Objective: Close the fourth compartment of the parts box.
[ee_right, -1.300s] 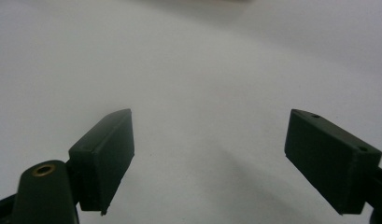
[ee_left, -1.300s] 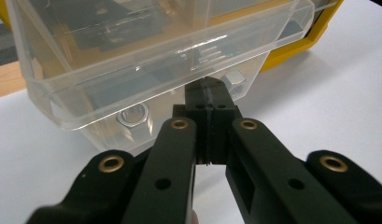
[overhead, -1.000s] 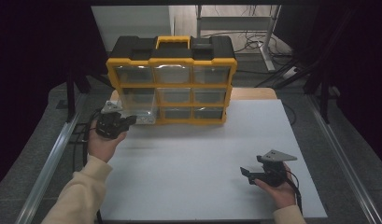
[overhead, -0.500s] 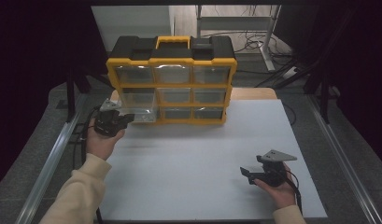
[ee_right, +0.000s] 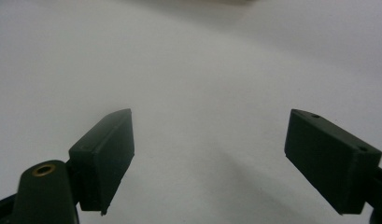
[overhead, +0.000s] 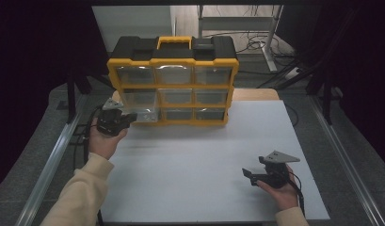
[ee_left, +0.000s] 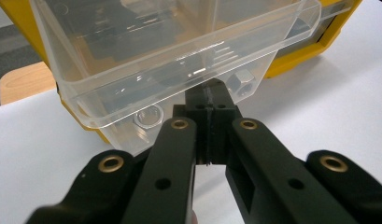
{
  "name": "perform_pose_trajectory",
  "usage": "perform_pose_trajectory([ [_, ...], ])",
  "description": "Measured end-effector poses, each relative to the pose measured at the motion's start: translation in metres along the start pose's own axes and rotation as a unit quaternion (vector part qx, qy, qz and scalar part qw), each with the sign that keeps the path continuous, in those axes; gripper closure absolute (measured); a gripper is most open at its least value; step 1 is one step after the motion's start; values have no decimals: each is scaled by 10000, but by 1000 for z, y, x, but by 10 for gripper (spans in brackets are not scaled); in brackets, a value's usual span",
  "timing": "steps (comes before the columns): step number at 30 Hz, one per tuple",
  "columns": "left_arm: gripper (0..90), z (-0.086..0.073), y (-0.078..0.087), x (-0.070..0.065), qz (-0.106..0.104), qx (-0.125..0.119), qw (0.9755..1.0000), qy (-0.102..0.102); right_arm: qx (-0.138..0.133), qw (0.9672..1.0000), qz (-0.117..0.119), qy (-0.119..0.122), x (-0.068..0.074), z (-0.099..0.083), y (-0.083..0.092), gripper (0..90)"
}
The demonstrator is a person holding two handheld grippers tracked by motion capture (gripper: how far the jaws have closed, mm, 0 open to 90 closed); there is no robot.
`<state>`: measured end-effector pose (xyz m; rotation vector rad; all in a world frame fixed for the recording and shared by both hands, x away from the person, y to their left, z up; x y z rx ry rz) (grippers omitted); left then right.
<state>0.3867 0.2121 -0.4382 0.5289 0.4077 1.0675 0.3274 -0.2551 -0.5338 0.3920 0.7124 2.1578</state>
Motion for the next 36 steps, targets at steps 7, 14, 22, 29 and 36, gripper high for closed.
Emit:
perform_pose_trajectory([
  [7, 898, 4, -5, 6, 116, 23, 9999, 0, -21, 10000, 1, -5, 0, 1, 1, 166],
  [14, 897, 8, -10, 9, 141, 29, 9999, 18, -52, 10000, 16, 5, 0, 1, 1, 166],
  [22, 897, 11, -14, 12, 98, 31, 9999, 57, -62, 9999, 79, -6, 2, 2, 1, 166],
  [29, 897, 13, -21, 11, 54, 74, 9999, 51, -70, 9999, 88, -19, 2, 2, 1, 166],
  [36, 897, 16, -25, 12, 74, 92, 9999, 62, -66, 9999, 105, -26, 2, 1, 1, 166],
])
Point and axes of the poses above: each handheld gripper's, and its own axes: y roughly backward along the jaws, z roughly out of its top, x roughly to its left, the point moved 5 cm from there along -y, roughly forward along the jaws, and after that the axes turned 1 degree about -x, right-handed, at the moved point
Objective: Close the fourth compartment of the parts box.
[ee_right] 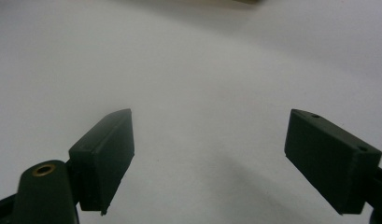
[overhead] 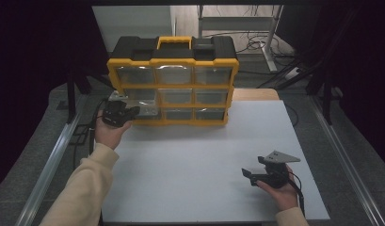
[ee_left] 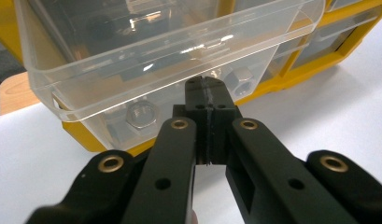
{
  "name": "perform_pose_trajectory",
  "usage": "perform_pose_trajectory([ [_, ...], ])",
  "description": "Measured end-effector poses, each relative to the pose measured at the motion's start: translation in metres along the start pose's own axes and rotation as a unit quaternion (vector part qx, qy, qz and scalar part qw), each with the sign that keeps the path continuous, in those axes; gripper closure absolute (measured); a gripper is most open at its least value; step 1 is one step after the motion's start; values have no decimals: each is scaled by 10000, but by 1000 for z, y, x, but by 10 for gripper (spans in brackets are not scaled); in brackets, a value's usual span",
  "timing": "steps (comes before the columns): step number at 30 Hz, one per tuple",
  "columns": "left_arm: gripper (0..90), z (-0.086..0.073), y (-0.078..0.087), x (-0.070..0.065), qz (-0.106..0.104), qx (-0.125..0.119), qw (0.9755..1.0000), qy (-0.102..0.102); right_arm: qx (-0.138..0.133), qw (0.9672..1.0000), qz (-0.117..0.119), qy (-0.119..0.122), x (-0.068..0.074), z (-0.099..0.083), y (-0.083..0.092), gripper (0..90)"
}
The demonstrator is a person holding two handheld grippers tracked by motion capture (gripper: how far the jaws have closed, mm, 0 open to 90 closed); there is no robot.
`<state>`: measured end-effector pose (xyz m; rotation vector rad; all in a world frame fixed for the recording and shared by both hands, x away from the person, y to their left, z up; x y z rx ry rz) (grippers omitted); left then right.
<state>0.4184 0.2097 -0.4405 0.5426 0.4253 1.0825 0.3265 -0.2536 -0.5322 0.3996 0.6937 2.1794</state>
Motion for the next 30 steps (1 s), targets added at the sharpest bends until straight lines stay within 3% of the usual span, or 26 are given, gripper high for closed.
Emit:
perform_pose_trajectory([
  [30, 897, 15, -13, 13, 91, -13, 9999, 129, 13, 10000, -49, -8, -1, -1, 1, 166],
])
Point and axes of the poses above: each handheld gripper's, and its own axes: y roughly backward along the jaws, z roughly out of its top, x roughly to its left, the point moved 5 cm from there along -y, roughly forward along the jaws, and after that the axes turned 1 degree about -x, right-handed, at the moved point
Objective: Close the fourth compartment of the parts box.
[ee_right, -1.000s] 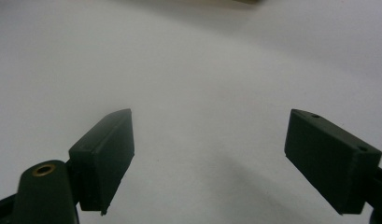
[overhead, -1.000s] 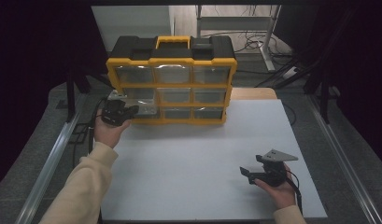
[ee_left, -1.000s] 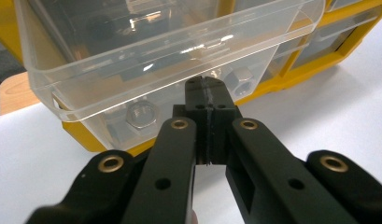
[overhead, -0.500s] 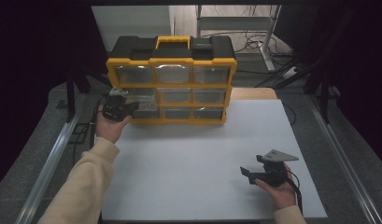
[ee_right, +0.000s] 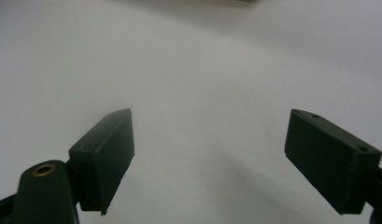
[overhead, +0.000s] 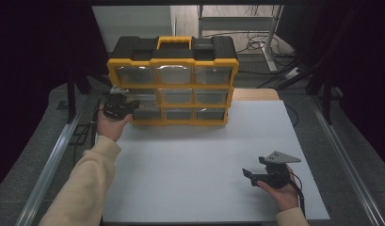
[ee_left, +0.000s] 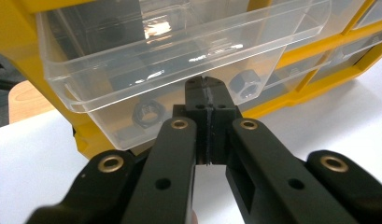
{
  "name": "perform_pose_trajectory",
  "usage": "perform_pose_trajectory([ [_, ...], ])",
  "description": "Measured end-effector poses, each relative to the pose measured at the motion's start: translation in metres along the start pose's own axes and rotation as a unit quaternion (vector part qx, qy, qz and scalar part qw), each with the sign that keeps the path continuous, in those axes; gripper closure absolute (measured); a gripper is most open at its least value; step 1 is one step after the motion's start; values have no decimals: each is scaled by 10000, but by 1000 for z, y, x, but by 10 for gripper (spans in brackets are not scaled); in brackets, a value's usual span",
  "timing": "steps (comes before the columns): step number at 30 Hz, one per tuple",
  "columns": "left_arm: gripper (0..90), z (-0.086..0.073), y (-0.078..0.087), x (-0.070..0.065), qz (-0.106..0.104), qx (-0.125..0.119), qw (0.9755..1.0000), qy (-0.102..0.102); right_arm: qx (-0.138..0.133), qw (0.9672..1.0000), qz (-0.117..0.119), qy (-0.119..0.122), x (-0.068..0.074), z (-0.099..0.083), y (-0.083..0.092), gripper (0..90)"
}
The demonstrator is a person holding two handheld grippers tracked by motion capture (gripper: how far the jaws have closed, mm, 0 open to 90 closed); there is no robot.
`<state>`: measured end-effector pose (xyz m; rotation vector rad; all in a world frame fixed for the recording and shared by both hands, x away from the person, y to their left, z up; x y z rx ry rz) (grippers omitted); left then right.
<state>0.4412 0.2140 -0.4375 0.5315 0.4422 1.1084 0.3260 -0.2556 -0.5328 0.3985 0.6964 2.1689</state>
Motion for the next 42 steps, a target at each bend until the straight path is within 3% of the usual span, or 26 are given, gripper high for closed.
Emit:
perform_pose_trajectory([
  [29, 898, 16, -20, 13, 62, -106, 9997, 223, -5, 10000, -30, -52, -3, -3, 3, 166],
  [35, 897, 13, -18, 15, 55, -114, 9997, 204, -2, 10000, -56, -72, -4, -3, 4, 166],
  [42, 894, -3, -1, 12, -50, -226, 9996, 162, -41, 10000, -27, -81, -4, -2, 3, 167],
])
Point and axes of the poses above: each handheld gripper's, and its own axes: y roughly backward along the jaws, z roughly out of its top, x roughly to its left, the point moved 5 cm from there along -y, roughly forward along the jaws, and after that the axes turned 1 degree about -x, right-handed, at the moved point
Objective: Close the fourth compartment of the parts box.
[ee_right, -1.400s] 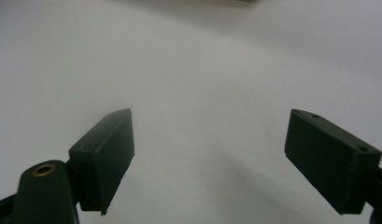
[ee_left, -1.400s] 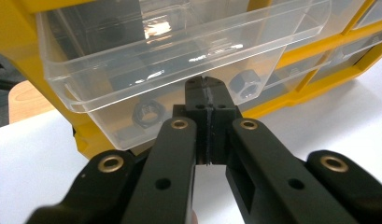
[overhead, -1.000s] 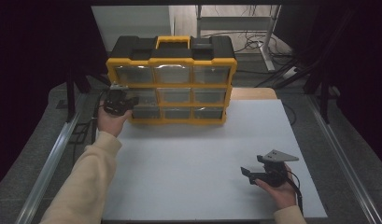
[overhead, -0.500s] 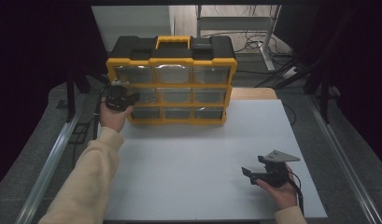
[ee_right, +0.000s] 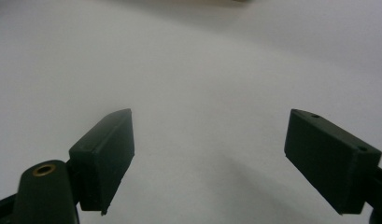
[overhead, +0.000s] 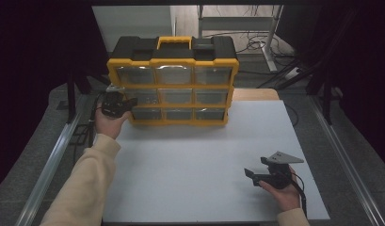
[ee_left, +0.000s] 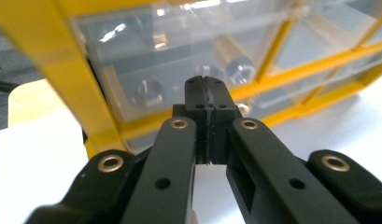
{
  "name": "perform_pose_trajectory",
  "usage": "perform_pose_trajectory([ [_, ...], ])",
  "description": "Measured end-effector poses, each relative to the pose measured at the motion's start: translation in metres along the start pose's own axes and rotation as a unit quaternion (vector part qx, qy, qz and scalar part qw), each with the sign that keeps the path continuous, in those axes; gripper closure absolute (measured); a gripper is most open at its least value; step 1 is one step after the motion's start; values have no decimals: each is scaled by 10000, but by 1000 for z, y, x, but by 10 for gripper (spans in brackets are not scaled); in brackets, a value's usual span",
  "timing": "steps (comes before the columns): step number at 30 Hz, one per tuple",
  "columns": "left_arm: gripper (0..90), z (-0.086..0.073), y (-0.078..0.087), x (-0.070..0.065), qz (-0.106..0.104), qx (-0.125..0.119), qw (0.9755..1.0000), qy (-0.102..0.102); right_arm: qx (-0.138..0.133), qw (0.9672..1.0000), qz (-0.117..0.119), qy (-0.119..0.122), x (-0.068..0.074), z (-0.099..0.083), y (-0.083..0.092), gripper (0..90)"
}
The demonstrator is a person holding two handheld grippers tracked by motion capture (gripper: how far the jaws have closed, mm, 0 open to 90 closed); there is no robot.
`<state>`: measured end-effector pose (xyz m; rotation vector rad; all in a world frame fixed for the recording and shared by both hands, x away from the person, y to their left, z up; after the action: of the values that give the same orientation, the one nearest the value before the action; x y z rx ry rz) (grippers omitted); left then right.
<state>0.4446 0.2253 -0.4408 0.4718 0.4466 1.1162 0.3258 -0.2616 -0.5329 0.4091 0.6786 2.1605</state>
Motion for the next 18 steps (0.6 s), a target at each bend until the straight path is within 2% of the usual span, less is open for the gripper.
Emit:
perform_pose_trajectory([
  [2, 876, -4, 8, -1, -70, -56, 10000, 4, 7, 10000, 35, 18, 1, 1, -2, 167],
  [4, 809, -10, 16, -4, -229, -12, 9997, 26, 11, 10000, 53, 33, 2, 3, -4, 167],
  [8, 466, -21, 26, -13, -356, 50, 9993, -131, 37, 9999, 95, 86, 3, 5, -9, 166],
  [11, 321, -30, 33, -21, -473, 80, 9985, -278, 41, 9999, 117, 98, 5, 7, -11, 166],
  [18, 218, -55, 50, -42, -722, 96, 9957, -571, 35, 9999, 112, 105, 6, 7, -10, 166],
])
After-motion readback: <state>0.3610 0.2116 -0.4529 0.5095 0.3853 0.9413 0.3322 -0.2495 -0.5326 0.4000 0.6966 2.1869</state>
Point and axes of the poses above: each handheld gripper's, and its own axes: y roughly backward along the jaws, z roughly out of its top, x roughly to its left, the point moved 5 cm from there along -y, roughly forward along the jaws, and after that the axes turned 1 degree about -x, right-handed, at the moved point
